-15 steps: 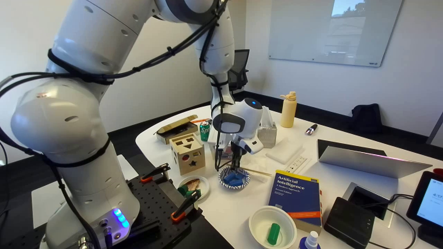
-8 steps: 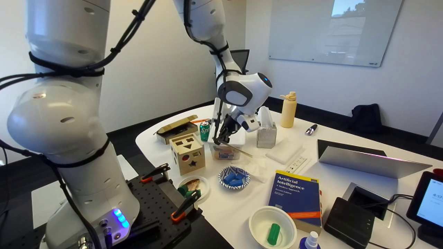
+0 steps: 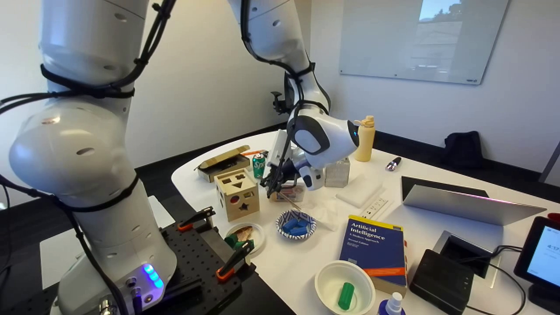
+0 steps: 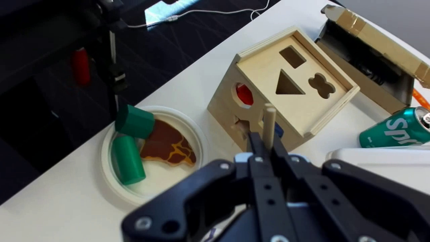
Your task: Stir the contents in the bowl
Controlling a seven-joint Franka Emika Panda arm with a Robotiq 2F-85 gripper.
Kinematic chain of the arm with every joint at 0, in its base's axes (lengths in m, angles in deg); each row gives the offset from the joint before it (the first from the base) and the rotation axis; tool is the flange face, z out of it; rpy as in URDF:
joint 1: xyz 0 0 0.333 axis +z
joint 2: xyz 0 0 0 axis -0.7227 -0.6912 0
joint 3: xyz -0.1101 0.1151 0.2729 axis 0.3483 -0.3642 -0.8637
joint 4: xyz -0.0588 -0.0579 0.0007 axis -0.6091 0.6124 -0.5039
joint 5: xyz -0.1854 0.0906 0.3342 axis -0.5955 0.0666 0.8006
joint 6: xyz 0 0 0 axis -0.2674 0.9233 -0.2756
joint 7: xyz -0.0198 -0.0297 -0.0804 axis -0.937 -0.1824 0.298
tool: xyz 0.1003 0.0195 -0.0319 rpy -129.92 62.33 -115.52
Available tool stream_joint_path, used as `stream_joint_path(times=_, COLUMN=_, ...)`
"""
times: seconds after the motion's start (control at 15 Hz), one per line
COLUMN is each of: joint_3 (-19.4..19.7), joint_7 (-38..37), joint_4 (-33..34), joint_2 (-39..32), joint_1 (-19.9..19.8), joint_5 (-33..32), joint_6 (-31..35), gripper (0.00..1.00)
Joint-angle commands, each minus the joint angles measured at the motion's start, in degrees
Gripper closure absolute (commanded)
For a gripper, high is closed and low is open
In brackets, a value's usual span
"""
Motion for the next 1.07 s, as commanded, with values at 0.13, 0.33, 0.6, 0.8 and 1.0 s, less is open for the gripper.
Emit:
stream_joint_path(times=0.13, joint_3=1.25, joint_7=6.94, joint_4=4.96, joint_2=-10.5, joint_1=0.9, joint_5=4.86, joint_6=-2.28, gripper=0.98)
stream_joint_path(times=0.33, joint_3=1.38, joint_7=7.34, joint_4=6.68, joint_2=-13.0, joint_1=1.05, joint_5=4.93, joint_6=-2.8, gripper=0.98)
stream_joint_path(times=0.6, joint_3=2.04, joint_7=5.72, joint_4=7.29, joint_2=-13.84, joint_1=1.26, joint_5=4.41, joint_6=-3.48, gripper=0.98)
stream_joint_path(times=0.8, joint_3=2.53, joint_7=4.64, joint_4=7.07, joint_2=-13.19, joint_1=1.7, joint_5=4.14, joint_6=-3.09, gripper=0.98)
stream_joint_path(times=1.0, joint_3=2.81, joint_7=4.17, joint_4=7.5, joint_2=-13.1, joint_1=2.19, joint_5=3.96, joint_6=-2.25, gripper=0.98)
